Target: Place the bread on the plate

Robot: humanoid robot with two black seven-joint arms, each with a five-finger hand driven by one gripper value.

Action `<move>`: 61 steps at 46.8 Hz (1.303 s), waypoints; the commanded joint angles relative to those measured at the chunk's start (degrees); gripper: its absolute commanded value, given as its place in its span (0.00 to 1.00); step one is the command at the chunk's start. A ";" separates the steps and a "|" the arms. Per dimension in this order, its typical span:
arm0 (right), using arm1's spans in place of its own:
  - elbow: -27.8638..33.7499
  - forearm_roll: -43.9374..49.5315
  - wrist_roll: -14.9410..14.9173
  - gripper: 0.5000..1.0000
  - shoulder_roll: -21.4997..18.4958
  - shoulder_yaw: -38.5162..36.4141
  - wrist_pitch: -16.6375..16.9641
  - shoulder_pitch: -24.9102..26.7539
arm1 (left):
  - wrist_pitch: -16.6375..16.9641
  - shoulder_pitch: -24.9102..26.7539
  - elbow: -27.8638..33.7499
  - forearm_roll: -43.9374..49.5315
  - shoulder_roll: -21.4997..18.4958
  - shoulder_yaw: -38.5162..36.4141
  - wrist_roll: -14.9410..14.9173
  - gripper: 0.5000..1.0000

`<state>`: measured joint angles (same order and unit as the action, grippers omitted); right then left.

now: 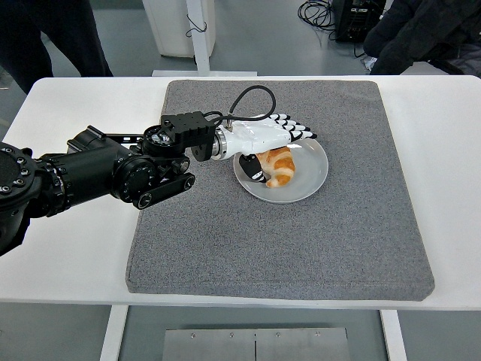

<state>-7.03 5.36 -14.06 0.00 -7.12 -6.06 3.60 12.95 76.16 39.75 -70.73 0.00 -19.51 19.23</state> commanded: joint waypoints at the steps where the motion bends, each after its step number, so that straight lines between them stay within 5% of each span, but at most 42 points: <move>1: 0.00 0.00 0.00 1.00 0.00 0.00 0.00 0.00 | -0.29 0.92 0.58 0.07 0.00 -0.09 0.02 1.00; 13: 0.00 0.00 0.00 1.00 0.00 0.00 0.00 0.00 | -0.38 3.91 2.52 0.24 0.00 0.70 0.20 1.00; 25: 0.00 0.00 0.00 1.00 0.00 0.01 0.00 0.00 | -0.73 6.37 2.78 6.92 0.00 3.60 3.45 1.00; 36: 0.00 0.00 0.00 1.00 0.00 0.00 0.00 0.00 | -8.55 10.94 2.78 18.25 0.00 6.76 3.19 1.00; 51: 0.00 0.00 0.00 1.00 0.00 0.00 0.00 0.00 | -10.13 12.79 2.70 28.19 0.00 9.75 3.19 1.00; 61: -0.09 0.00 0.00 1.00 0.00 0.00 0.09 0.00 | -12.77 11.73 -0.29 37.85 -3.78 15.02 3.10 1.00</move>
<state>-7.03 5.36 -14.06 0.00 -7.12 -6.06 3.60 1.03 88.34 40.98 -36.65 -2.99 -6.25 22.33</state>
